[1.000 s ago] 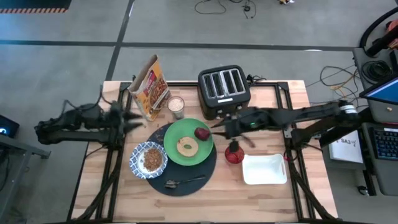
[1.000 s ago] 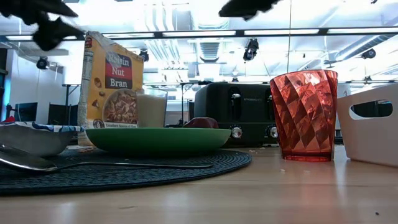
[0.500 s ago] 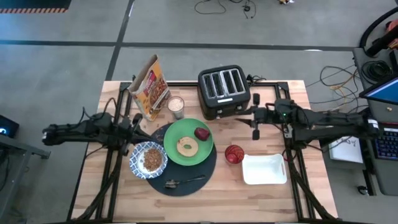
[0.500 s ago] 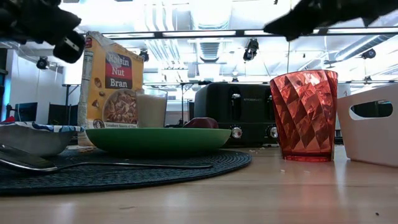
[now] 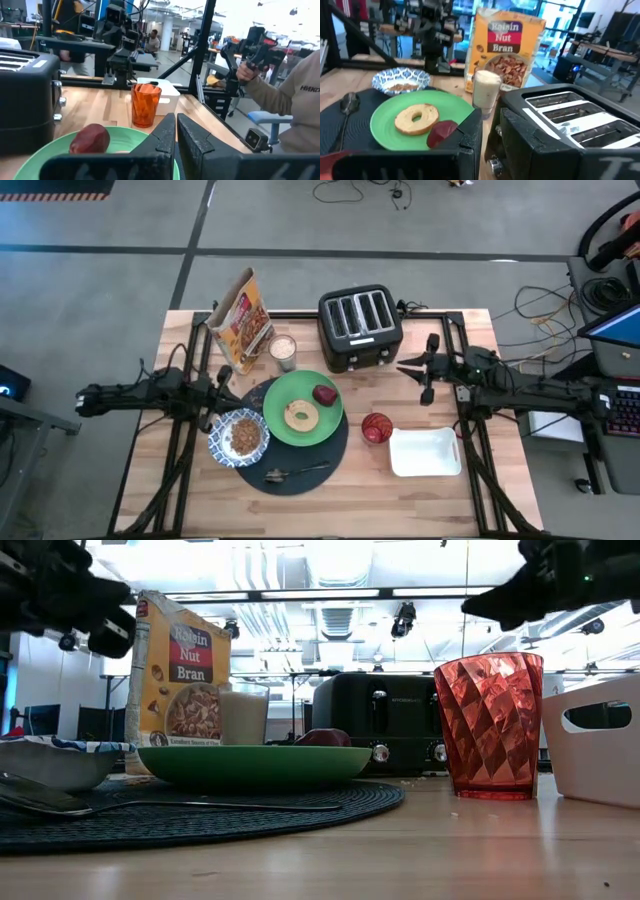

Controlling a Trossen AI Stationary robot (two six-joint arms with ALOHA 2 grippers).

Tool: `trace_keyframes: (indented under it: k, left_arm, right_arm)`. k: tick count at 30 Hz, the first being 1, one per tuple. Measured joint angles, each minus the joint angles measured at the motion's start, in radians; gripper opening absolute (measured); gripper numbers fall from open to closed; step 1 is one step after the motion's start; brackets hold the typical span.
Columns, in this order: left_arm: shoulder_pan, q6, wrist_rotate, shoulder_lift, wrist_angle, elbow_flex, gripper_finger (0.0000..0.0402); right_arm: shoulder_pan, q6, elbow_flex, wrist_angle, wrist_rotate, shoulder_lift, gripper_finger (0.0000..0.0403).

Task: Arrange a breakfast setting
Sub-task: Return to Home Position

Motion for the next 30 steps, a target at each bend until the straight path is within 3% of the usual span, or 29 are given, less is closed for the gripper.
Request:
trace_keyframes:
  k: [6,18,30]
  left_arm:
    - [0.001,0.010,-0.003,-0.006,0.106,-0.074,0.0000]
    - [0.002,0.014,-0.004,-0.006,0.104,-0.085,0.0000]
    - [0.003,0.047,-0.033,-0.002,0.099,-0.086,0.0000]
  right_arm:
    - [-0.004,0.032,-0.072,-0.001,0.001,-0.139,0.0058]
    - [-0.004,0.089,-0.170,-0.076,0.008,-0.385,0.0059]
    - [-0.008,0.102,-0.304,-0.011,0.011,-0.372,0.0059]
